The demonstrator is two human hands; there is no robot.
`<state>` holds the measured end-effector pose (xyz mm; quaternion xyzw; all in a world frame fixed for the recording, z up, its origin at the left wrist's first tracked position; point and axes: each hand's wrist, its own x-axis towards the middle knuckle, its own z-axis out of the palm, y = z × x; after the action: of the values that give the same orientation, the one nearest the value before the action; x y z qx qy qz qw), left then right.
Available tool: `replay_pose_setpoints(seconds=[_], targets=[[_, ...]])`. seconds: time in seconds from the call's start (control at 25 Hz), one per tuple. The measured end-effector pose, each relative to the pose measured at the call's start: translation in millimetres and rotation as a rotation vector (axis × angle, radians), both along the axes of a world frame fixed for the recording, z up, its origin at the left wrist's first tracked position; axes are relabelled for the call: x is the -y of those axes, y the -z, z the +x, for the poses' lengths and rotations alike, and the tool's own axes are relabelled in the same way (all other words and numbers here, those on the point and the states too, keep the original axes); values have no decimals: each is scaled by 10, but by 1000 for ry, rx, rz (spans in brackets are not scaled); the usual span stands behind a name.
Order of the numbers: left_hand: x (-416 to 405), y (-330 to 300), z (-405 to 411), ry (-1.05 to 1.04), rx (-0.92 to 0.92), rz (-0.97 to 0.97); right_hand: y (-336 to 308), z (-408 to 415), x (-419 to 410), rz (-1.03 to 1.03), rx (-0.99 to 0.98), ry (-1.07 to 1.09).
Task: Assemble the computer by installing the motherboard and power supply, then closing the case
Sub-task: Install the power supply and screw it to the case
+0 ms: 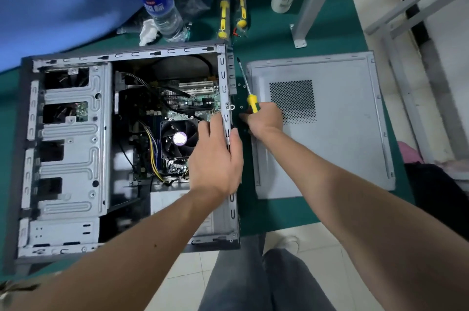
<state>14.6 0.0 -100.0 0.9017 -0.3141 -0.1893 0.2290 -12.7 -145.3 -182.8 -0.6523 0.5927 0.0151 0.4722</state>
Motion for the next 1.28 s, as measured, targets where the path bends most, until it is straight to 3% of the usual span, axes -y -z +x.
replay_pose_setpoints(seconds=[0.2,0.36,0.52,0.84,1.0,1.08,1.16,1.28], targets=[[7,-22,25,-1,-11,0,52,128,-29,-62,-74,-64],[0,-30,33,8,-16,12,-92,-50,-101,-66,33,-21],[13,-32,33,11,3,4,-340,-552,-302,143,245,179],[-4,-49,12,-55,142,-82,-753,-1291,-775,424,426,261],[-63,-197,-112,169,331,-214,-868,-1381,-739,488,537,241],[-119,-276,-202,361,204,-289,-914,-1438,-699,535,576,238],[-186,-353,-312,484,-104,-283,-945,-1482,-697,596,614,241],[-247,-377,-417,466,-316,-289,-960,-1522,-740,645,648,222]])
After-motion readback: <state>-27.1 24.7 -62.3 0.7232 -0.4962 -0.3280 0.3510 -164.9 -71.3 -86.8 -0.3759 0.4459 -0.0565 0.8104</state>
